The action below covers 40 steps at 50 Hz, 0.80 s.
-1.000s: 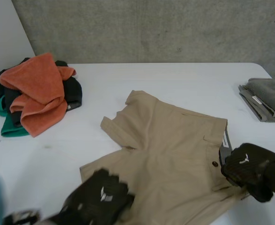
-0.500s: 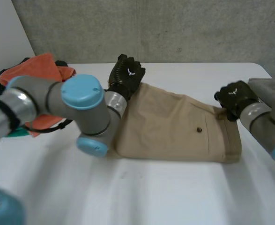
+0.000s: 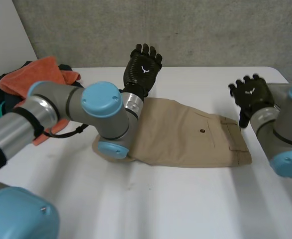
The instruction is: Fold the laundry.
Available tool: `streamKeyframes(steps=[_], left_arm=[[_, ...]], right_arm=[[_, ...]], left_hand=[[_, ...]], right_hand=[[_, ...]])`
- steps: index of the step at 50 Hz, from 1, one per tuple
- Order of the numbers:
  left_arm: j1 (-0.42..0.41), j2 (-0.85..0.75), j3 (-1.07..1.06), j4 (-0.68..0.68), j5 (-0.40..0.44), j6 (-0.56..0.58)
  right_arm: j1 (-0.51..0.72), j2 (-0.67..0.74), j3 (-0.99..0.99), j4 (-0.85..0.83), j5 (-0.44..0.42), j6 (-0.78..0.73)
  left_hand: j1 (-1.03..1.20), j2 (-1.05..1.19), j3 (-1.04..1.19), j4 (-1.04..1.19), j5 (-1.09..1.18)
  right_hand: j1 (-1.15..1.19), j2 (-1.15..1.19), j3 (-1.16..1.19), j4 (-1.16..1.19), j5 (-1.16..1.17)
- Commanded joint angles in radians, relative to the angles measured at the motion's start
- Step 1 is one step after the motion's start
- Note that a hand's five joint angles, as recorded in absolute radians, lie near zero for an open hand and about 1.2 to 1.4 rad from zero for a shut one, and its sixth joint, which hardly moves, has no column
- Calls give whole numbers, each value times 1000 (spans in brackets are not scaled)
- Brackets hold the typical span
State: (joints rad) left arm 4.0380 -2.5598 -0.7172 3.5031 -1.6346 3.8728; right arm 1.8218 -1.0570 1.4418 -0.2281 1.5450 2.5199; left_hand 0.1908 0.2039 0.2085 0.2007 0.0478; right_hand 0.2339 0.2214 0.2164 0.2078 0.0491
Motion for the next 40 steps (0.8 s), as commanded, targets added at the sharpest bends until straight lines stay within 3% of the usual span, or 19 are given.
streamKeyframes(steps=[1, 9, 13, 15, 23, 30, 34, 35, 40], left_arm=[[10, 167, -227, 0, -2, -108], [10, 272, -430, -3, -2, -182], [9, 294, -473, -4, -2, -182], [7, 302, -484, -4, -2, -182], [9, 369, -519, -6, -2, -184], [22, 450, -574, -9, -2, -197], [36, 495, -620, -9, -2, -231], [38, 504, -628, -9, -2, -242], [53, 547, -680, -10, -4, -300]], right_arm=[[-82, -95, 132, 274, -184, 129], [-128, -78, 203, 201, -235, 129], [-137, -23, 204, 145, -229, 125], [-154, -9, 201, 142, -227, 108], [-202, -115, 235, 86, -131, -42], [-199, -167, 224, 64, -26, -297], [-104, -173, 190, 15, -31, -366], [-14, -167, 168, -20, -45, -377], [189, -130, 138, -155, -138, -391]], left_hand=[[-16, -29, -34, -26, -48], [-16, -29, -34, -26, -48], [-16, -29, -34, -26, -48], [-16, -29, -34, -26, -48], [-16, -29, -34, -26, -48], [-16, -29, -34, -26, -48], [-16, -29, -34, -26, -48], [-16, -29, -34, -26, -48], [-16, -29, -34, -26, -48]], right_hand=[[-59, -47, -42, -33, -49], [92, 104, 109, 118, 102], [355, 368, 373, 381, 366], [1159, 1171, 1176, 1185, 1169], [1162, 1175, 1180, 1188, 1173], [1162, 1175, 1180, 1188, 1173], [1162, 1175, 1180, 1188, 1173], [1162, 1175, 1180, 1188, 1173], [1162, 1175, 1180, 1188, 1173]])
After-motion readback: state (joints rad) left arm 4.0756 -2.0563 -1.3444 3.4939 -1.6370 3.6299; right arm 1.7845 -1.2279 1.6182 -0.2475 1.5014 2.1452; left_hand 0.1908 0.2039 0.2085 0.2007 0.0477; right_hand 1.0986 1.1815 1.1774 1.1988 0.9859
